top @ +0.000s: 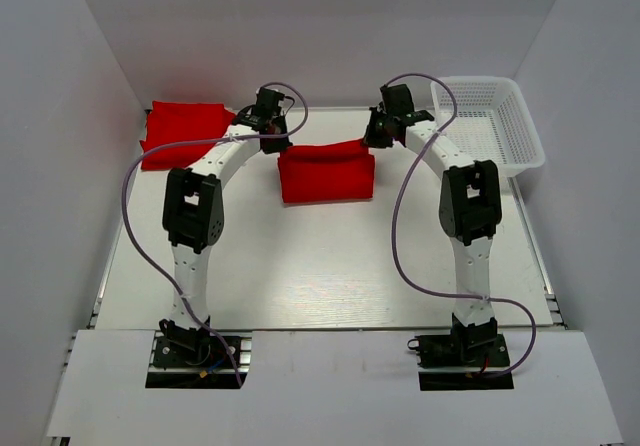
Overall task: Fold and stack the t-shirts
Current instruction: Fold the long partially folded tshirt into a neat square
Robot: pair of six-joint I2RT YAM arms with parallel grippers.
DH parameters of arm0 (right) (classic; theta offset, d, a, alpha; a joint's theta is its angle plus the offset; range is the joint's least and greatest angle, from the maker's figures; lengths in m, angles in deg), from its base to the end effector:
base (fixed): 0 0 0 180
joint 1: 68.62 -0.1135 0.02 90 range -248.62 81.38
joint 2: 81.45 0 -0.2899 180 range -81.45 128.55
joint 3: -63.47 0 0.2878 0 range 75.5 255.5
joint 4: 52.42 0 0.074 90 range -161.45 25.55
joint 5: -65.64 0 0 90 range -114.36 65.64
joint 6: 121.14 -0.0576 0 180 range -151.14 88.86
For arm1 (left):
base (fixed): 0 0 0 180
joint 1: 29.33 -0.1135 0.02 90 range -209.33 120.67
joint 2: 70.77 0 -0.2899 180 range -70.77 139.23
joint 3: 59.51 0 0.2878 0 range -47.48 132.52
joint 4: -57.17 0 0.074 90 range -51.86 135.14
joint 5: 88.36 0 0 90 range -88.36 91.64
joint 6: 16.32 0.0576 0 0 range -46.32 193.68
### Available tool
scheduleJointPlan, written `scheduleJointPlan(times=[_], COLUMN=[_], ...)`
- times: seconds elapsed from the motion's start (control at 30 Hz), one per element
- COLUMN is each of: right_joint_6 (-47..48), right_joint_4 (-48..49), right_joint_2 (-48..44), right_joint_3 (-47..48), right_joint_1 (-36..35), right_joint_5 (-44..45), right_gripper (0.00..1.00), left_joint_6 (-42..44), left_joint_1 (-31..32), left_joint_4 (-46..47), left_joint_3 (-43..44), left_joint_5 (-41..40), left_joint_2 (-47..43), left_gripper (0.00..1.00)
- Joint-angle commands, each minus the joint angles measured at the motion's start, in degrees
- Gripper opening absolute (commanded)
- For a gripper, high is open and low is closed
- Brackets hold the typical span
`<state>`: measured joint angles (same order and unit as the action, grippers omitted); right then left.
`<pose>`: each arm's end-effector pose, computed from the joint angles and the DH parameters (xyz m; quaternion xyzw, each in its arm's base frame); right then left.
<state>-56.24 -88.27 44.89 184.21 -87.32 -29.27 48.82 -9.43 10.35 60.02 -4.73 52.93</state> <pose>0.5447 0.1896 0.2320 0.0333 0.9103 0.1894 0.3665 0.5198 -0.1814 0.2318 -0.0593 0.9395 -0.0785 0.3282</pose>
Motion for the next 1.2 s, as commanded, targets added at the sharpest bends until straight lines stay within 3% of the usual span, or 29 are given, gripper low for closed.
scheduleJointPlan(times=[0.0, 0.23, 0.27, 0.33, 0.37, 0.4, 0.43, 0.47, 0.67, 0.93, 1.17], right_joint_6=[-0.56, -2.49, -2.58, -2.41, -1.89, -1.44, -0.4, 0.05, 3.12, 5.5, 6.65], right_joint_4=[2.54, 3.16, 3.33, 3.68, 4.12, 4.21, 4.3, 3.95, 5.27, 5.62, 6.06], right_joint_2=[1.97, 2.77, 2.77, 2.94, 3.03, 3.03, 2.94, 2.77, -2.59, -15.67, -26.58], right_joint_3=[3.44, 3.7, 3.79, 3.97, 4.67, 5.2, 5.64, 6.77, 2.66, -14.21, -28.1], right_joint_1=[1.12, 1.65, 1.56, 1.82, 1.74, 1.65, 1.82, 1.82, 1.56, 1.56, 1.47], right_joint_5=[-2.3, -0.55, -0.63, -1.07, -1.33, -2.46, -3.08, -5.18, -5.38, -1.86, -0.81], right_gripper=[0.0, 0.0, 0.0, 0.17, 0.35, 0.46, 0.57, 0.9, 0.9, 0.9, 0.9], left_joint_6=[0.34, 0.34, 0.86, 0.87, 0.87, 0.87, 0.87, 0.87, 2.45, 8.16, 6.93], left_joint_1=[-1.26, -1.79, -1.8, -1.8, -2.4, -2.41, -2.41, -2.93, -2.94, -2.94, -2.23], left_joint_4=[2.79, 3.41, 3.41, 2.89, 2.36, 2.35, 1.57, 1.56, 2.96, 3.5, 5.42], left_joint_3=[2.1, 5.0, 5.69, 6.48, 7.45, 7.98, 8.51, 8.51, 3.51, -5.36, -10.73], left_joint_5=[0.66, 2.85, 2.86, 2.86, 2.86, 2.86, 2.33, 2.33, 3.99, 10.24, 11.37], left_joint_2=[1.27, 4.53, 5.06, 5.06, 5.06, 5.06, 5.06, 4.36, -2.92, -6.19, -6.72], left_gripper=[0.0, 0.0, 0.12, 0.3, 0.72, 0.96, 1.0, 1.0, 1.0, 1.0, 1.0])
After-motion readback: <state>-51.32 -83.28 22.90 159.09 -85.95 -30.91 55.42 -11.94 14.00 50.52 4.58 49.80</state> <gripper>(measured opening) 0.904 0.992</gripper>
